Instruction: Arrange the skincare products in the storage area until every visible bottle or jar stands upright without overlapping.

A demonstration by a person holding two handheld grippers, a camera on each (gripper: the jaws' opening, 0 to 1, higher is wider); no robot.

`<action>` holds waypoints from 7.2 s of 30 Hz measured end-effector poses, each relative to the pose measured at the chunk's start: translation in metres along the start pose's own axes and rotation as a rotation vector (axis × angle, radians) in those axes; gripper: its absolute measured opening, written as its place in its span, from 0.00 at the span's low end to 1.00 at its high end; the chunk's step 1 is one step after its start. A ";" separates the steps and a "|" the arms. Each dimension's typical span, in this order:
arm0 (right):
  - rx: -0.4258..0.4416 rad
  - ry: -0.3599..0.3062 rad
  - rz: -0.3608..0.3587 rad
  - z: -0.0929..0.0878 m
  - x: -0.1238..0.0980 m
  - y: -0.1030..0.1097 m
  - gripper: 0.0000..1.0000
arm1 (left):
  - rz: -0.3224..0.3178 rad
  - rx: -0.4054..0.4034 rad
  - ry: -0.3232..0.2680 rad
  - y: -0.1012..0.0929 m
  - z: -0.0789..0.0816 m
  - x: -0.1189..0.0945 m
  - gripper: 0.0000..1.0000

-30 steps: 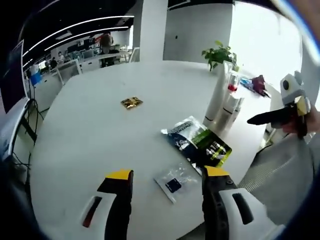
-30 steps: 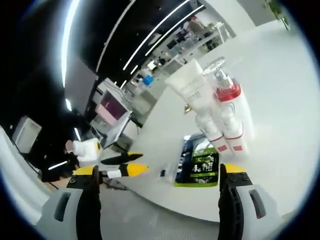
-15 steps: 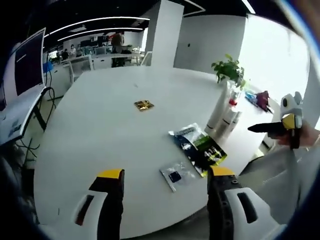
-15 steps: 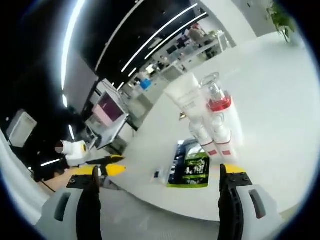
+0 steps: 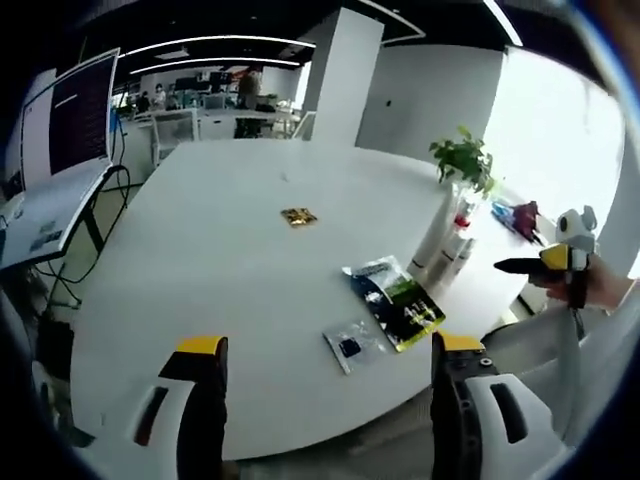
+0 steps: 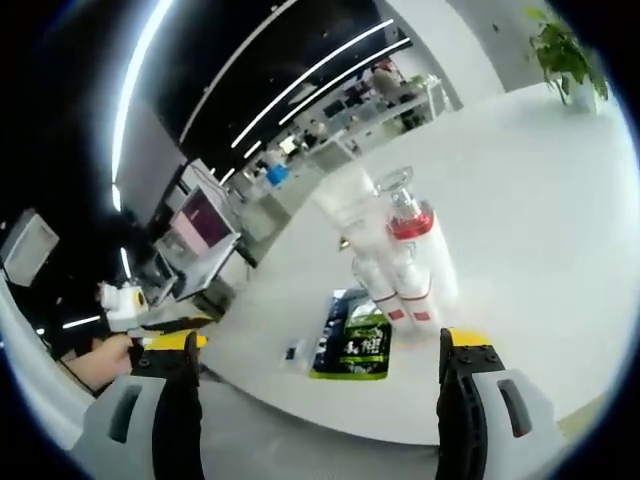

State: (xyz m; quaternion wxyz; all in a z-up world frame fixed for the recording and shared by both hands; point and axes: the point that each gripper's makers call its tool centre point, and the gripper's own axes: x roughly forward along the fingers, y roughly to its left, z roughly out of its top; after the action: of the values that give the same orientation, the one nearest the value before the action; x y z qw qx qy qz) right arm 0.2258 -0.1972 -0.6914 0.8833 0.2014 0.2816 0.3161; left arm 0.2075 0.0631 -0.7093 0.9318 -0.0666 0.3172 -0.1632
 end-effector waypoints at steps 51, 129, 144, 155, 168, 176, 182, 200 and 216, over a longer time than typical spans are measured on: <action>-0.026 0.088 -0.033 -0.024 0.005 -0.014 0.98 | -0.034 -0.022 0.128 0.001 0.010 0.057 0.96; 0.091 0.125 -0.099 -0.031 0.003 -0.027 0.93 | 0.313 -0.052 0.218 0.051 0.105 0.313 0.69; 0.091 0.129 -0.095 -0.032 0.004 -0.027 0.92 | 0.358 -0.002 0.246 0.061 0.103 0.312 0.56; 0.089 0.124 -0.096 -0.031 0.004 -0.028 0.92 | 0.295 0.096 0.234 0.059 0.109 0.316 0.11; 0.093 0.116 -0.091 -0.030 0.004 -0.027 0.92 | 0.255 0.099 0.198 0.077 0.121 0.316 0.61; 0.097 0.123 -0.090 -0.031 0.004 -0.026 0.92 | 0.260 0.083 0.309 0.072 0.110 0.328 0.80; 0.102 0.122 -0.092 -0.031 0.004 -0.027 0.92 | 0.259 0.117 0.352 0.071 0.115 0.325 0.72; 0.102 0.120 -0.093 -0.030 0.004 -0.028 0.91 | 0.198 0.146 0.436 0.075 0.114 0.321 0.42; 0.096 0.117 -0.090 -0.029 0.004 -0.026 0.91 | 0.171 0.183 0.439 0.075 0.115 0.318 0.42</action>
State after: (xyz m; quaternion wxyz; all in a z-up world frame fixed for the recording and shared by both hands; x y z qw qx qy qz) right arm 0.2217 -0.2082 -0.7294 0.8681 0.2118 0.3563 0.2732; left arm 0.5350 0.0252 -0.8164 0.8531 0.0824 0.5005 -0.1224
